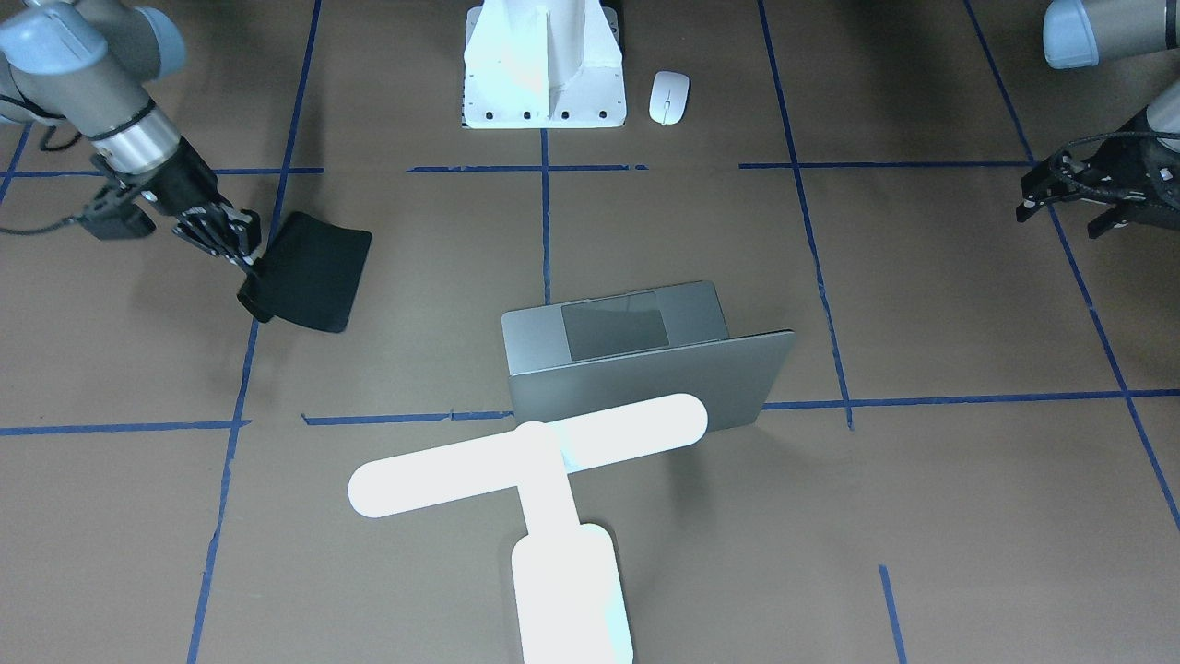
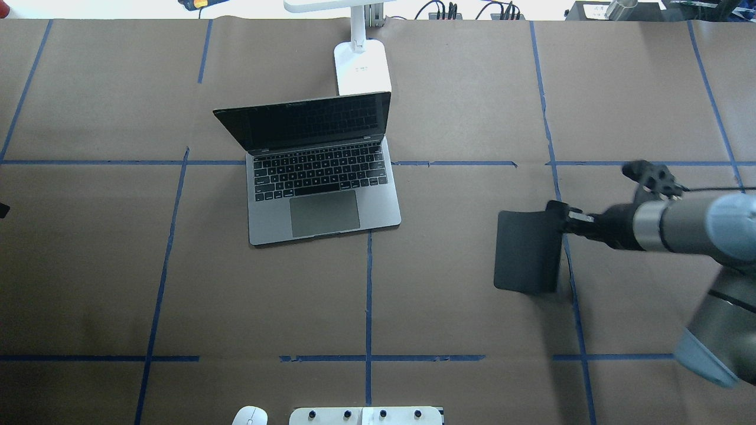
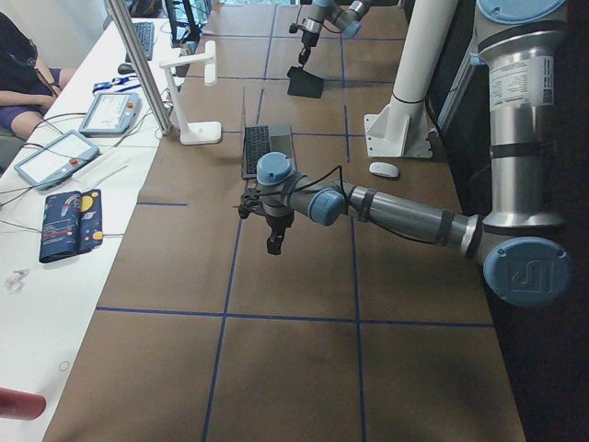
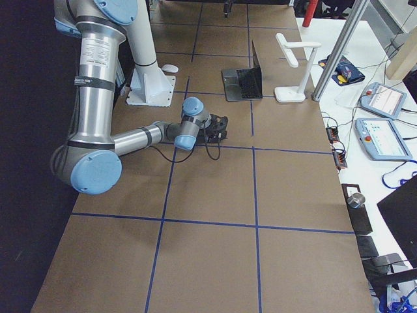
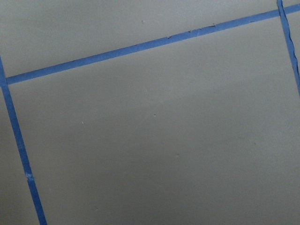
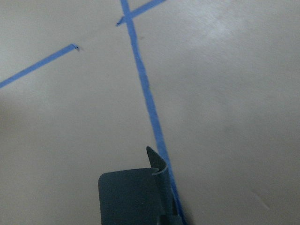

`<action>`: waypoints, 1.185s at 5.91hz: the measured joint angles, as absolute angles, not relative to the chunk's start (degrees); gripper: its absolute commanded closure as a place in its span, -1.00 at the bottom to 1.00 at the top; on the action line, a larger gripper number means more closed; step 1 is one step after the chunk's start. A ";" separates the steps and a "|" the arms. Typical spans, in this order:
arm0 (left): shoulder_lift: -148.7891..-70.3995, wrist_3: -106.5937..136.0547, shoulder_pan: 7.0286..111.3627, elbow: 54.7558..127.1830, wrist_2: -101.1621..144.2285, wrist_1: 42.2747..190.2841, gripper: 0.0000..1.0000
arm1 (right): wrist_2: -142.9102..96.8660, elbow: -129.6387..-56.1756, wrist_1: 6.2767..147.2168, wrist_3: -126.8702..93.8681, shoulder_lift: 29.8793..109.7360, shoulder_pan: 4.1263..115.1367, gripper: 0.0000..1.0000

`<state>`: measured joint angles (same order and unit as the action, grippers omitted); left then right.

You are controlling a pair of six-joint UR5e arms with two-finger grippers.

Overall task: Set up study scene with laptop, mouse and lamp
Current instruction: 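Carry the mouse pad and place it beside the laptop, away from the lamp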

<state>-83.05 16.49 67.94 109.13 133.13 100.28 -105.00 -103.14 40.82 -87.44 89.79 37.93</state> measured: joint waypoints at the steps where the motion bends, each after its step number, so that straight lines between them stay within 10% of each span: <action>1: -83.05 16.52 67.94 109.16 133.26 100.28 -1.00 | -105.54 -96.97 42.99 -87.15 81.13 39.53 1.00; 4: -83.12 16.61 67.88 109.10 133.33 100.28 -1.00 | -105.98 -81.13 44.23 -87.17 63.30 42.24 0.87; 5: -83.17 16.61 67.86 109.08 133.33 100.28 -1.00 | -106.46 -80.17 44.42 -87.09 62.39 42.93 -0.98; 7: -83.30 16.84 67.82 109.23 133.30 100.31 -1.00 | -108.46 -80.11 47.84 -83.88 62.01 43.67 -1.00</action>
